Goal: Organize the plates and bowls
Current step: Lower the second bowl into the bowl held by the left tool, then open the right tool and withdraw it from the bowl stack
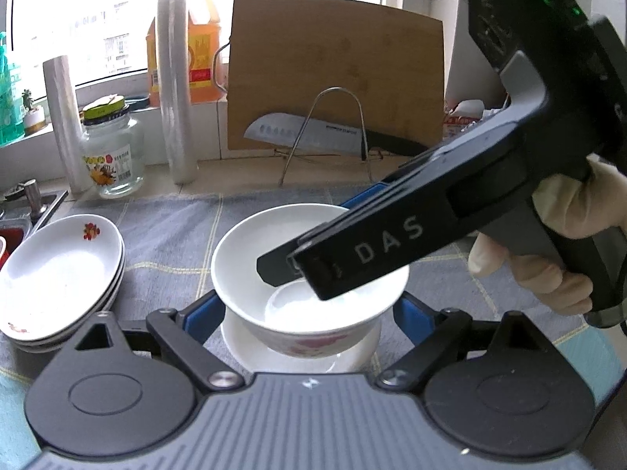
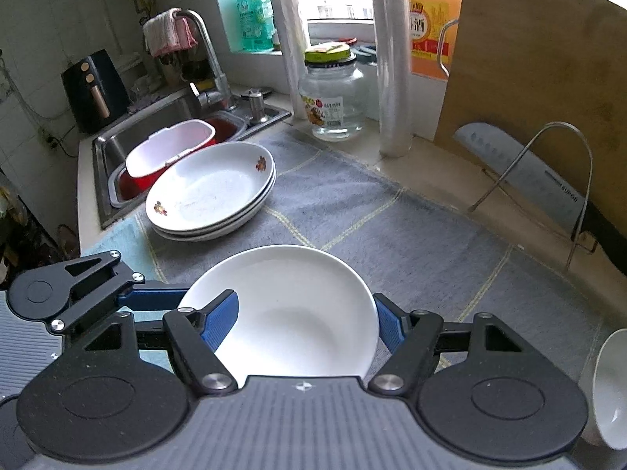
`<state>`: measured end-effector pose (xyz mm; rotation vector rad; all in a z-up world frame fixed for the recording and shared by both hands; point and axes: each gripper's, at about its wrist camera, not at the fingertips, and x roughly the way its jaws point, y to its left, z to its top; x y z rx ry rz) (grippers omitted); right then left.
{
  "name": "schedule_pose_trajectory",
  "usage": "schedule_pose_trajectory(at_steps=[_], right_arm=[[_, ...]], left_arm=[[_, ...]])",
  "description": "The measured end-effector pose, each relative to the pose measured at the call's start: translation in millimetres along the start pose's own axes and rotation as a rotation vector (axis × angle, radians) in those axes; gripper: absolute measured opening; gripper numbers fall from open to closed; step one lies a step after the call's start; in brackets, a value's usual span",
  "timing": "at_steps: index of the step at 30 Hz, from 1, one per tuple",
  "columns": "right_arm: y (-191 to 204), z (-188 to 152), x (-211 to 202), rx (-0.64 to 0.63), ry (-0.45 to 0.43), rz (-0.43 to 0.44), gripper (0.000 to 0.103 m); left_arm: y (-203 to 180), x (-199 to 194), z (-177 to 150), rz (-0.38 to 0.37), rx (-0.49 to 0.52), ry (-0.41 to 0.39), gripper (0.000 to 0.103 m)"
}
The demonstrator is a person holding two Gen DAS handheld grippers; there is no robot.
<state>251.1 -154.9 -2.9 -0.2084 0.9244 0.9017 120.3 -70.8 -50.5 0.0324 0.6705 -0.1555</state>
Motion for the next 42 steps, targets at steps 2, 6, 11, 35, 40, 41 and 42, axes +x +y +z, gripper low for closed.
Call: schedule_pose_trajectory(at_steps=[2,6,11,35,40,41,42], right_arm=[[0.7,-0.9,2.9,0.008,0.005,-0.002,0.079],[0.2,-2.5,6.6,0.022,0.011,0.005,0.079],[1.2,-3.5,9.5,0.025,0.019,0.002,0.079],[-6.1,-11.8,17.1,0.067,0.027,0.013,0.079],[-6.3,-12.6,18.3,0.069,0.026,0.016,0.079],[-6.4,-12.5,18.4,0.071,0.026,0.018,0.079],[-6.6,-12.6,18.6,0.072,0.025,0.020,0.079]], left_arm=[[2.3,0.8,-1.3,-0.004,0.000,0.004,0.092],[5.2,3.8,-3.7,-0.009,0.002,0.019,0.092],[6.7,6.2,-5.7,-0.014,0.001,0.032,0.092],[2.7,11.7,-11.8,0.003,0.036,0.053,0.092],[2.8,11.8,-13.3,0.005,0.035,0.058,0.092],[3.3,12.3,-13.5,0.005,0.034,0.059,0.092],[3.5,12.4,-13.7,0.006,0.034,0.061,0.092]])
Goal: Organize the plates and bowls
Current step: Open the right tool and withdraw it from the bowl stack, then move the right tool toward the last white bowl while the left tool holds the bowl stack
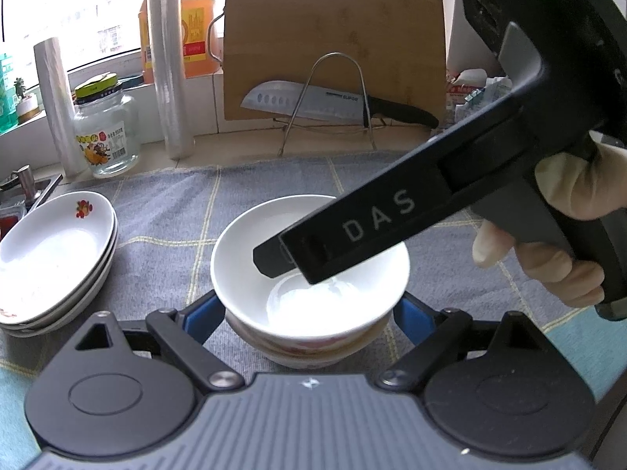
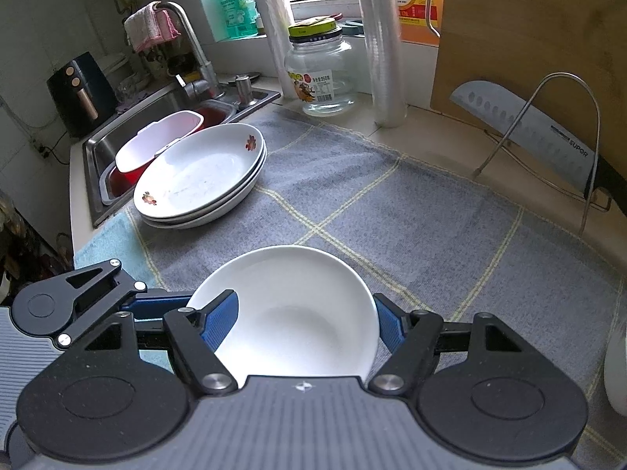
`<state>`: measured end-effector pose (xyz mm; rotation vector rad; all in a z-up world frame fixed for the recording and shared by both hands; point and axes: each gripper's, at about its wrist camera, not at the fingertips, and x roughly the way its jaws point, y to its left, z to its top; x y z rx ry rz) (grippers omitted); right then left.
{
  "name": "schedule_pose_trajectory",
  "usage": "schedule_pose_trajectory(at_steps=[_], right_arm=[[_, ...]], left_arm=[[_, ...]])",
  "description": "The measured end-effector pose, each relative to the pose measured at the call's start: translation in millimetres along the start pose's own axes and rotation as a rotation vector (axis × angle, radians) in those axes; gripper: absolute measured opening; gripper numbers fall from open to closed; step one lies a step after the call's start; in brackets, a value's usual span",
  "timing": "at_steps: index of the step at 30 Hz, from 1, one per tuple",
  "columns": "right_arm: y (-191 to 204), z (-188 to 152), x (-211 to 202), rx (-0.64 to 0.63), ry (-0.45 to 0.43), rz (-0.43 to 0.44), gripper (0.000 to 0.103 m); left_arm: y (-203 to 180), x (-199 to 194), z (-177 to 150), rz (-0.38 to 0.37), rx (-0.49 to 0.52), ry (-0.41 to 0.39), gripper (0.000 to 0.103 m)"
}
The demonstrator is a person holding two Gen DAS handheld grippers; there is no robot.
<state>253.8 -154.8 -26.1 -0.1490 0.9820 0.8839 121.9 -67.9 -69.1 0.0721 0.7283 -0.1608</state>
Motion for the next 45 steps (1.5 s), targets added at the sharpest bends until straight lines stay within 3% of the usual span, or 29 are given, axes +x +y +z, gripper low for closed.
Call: schedule_pose_trajectory(at_steps=[26,29,30,31,38,45], right_arm=[[0.4,-1.1,3.2,0.000,0.006,-0.001,0.081],[0.2,-1.5,3.2,0.010,0.009,0.017,0.090],[0.4,-2.2,2.7,0.015,0.005,0.021,0.098],[1.4,-3.0,1.6,0.015,-0.003,0.014,0.103],[6.2,-11.7,-11.4,0.019,-0.051,-0.066,0.103],[18.2,-29.1,-35.2,0.029,-0.125,-0.247,0.103]], left_arm=[[2.8,2.8,-1.0,0.002,-0.002,0.003,0.092],[1.6,2.9,-2.0,0.006,0.009,0.000,0.093],[1.5,2.9,-2.0,0.008,0.014,-0.003,0.094],[2.0,2.5,-2.2,0.007,0.017,-0.006,0.094],[15.6,-7.2,-8.3,-0.031,-0.003,-0.032,0.099],[25.9,-19.5,-9.7,-0.055,0.015,-0.047,0.099]])
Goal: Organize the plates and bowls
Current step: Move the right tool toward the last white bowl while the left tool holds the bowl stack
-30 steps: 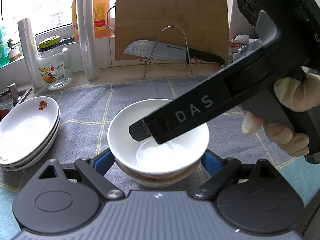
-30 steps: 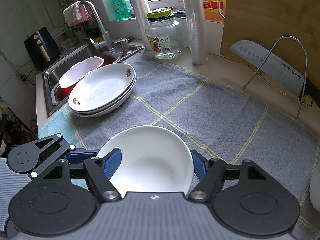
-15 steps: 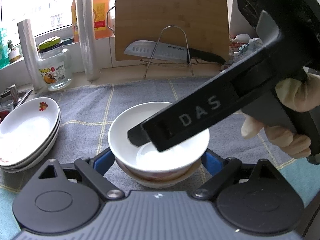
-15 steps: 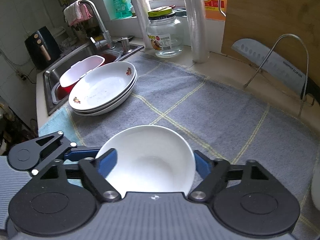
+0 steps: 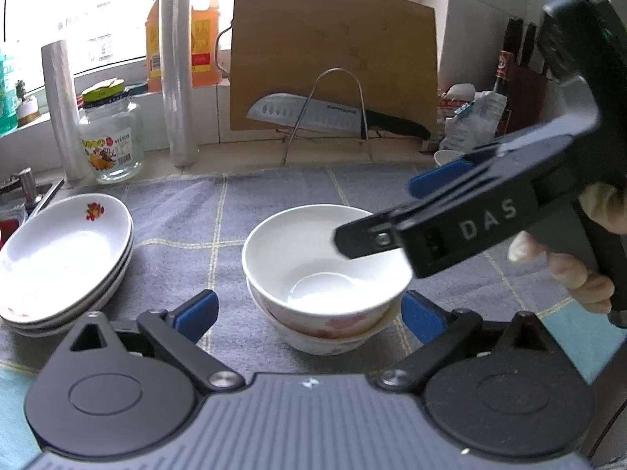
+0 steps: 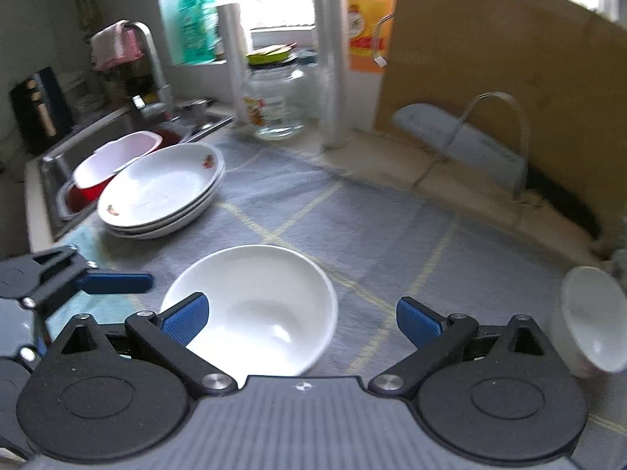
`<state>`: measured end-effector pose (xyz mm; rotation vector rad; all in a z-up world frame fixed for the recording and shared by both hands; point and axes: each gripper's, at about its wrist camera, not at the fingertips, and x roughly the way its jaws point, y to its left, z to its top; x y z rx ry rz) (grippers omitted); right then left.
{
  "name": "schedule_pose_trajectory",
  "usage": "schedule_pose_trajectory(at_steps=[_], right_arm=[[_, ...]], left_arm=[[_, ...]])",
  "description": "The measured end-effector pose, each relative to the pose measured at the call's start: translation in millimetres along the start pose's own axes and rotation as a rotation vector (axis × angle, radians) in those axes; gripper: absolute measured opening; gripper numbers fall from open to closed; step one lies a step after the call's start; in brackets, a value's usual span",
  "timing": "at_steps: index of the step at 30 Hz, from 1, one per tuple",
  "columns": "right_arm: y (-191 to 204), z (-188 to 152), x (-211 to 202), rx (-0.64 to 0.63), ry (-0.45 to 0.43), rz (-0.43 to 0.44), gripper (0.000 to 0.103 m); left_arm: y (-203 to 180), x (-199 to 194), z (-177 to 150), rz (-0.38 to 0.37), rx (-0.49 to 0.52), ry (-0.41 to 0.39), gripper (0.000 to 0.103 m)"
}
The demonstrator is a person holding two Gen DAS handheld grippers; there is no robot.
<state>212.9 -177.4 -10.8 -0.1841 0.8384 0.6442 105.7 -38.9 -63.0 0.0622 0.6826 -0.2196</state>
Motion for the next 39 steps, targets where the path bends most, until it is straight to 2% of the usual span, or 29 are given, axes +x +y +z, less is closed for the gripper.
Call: schedule_pose_trajectory(at_steps=[9,19,25,30,39], right_arm=[[-15.1,-16.2,-37.8,0.133,-0.058,-0.178,0.103],[-31.2,-53.8,-82.6,0.311,-0.039,-0.403,0.103],[-48.3,-74.1,-103.4,0.379,0.008,-0.545,0.103],[-71.3,-88.0,-104.4,0.433,0.025,-0.535,0.103],[-125.4,-97.8,-103.3,0.385,0.056,-0.465,0.103]], left_arm=[[-0.2,-6.6,10.8,-0.116,0.073,0.001,0.099],[-23.0,-4.1,24.0,-0.307,0.203,-0.014,0.100],[-44.5,2.3,29.3,-0.357,0.258,-0.021,0.100],[-60.6,8.8,33.1,-0.351,0.260,-0.016,0.100],[-108.0,40.1,43.0,-0.270,0.203,0.024,0.100]])
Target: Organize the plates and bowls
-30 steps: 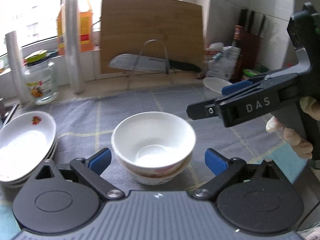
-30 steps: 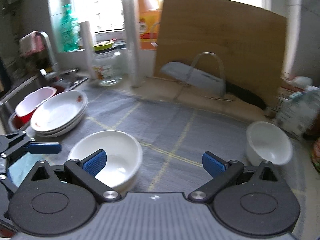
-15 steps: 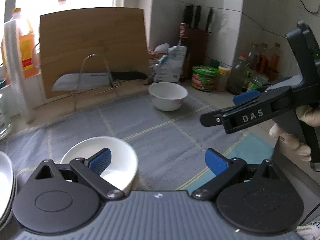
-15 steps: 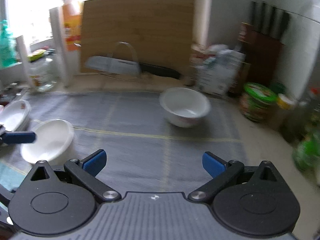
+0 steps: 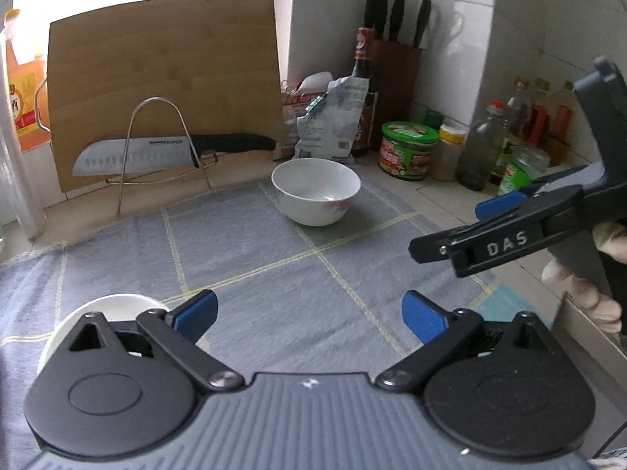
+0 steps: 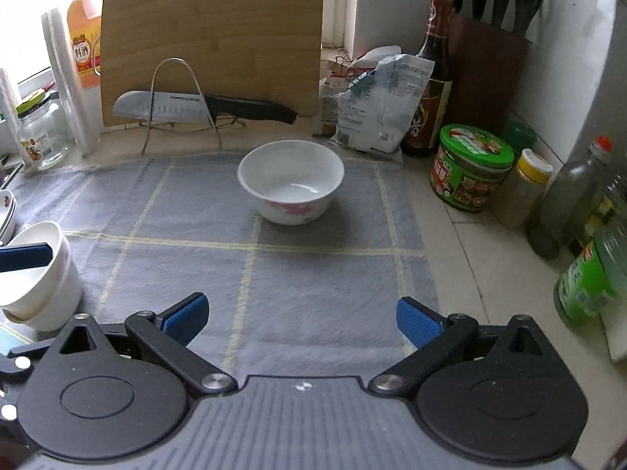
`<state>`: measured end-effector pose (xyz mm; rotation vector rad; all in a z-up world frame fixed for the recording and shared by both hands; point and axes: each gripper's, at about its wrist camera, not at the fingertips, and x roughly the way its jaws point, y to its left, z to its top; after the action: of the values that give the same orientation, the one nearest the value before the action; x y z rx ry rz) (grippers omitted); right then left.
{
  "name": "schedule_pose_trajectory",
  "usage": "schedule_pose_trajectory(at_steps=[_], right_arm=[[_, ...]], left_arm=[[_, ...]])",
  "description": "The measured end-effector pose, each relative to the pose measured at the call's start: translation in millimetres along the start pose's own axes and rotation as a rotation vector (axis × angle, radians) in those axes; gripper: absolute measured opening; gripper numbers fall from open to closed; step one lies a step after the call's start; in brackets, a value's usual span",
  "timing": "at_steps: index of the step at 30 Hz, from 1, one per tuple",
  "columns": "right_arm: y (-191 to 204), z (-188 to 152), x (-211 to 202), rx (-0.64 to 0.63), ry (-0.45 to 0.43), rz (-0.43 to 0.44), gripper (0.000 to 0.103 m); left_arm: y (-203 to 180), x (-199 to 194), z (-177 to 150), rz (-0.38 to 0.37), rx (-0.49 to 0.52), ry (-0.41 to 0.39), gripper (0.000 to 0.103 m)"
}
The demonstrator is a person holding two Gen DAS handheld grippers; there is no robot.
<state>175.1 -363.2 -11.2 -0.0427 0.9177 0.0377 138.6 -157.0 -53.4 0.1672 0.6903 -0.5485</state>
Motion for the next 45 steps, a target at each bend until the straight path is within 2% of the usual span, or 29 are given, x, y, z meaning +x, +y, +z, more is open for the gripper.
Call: schedule_pose_trajectory(at_steps=[9,17,28,35,39,45], right_arm=[[-46.7,24.3,26.9,-0.049,-0.008,0.083,0.103],[-65.4,46.2,45.6,-0.091,-0.025,0.131,0.103],[-76.8,66.0,71.4,-0.151,-0.019,0.157,0.103],[-75.8,75.9,89.4,-0.197,-0.012,0.186,0.103],[-71.3,80.6,99.4,-0.227,-0.011,0.226,0.103],[-64.0,93.7,115.0,-0.254,-0.002,0.347,0.103]], left_arm=[[-27.1,47.2,20.5,0.115,-0.046,0.013,0.100],[-39.5,101.3,28.8,0.183,-0.074,0.016,0.100],[-47.3,159.7,41.3,0.185,-0.069,0.043,0.100],[-43.5,171.1,50.0,0.201,-0.088,-0.017,0.098],[-43.1,172.8,54.8,0.218,-0.089,-0.053,0.096],[-41.0,174.7,59.2,0.220,-0.090,-0.087,0.093]])
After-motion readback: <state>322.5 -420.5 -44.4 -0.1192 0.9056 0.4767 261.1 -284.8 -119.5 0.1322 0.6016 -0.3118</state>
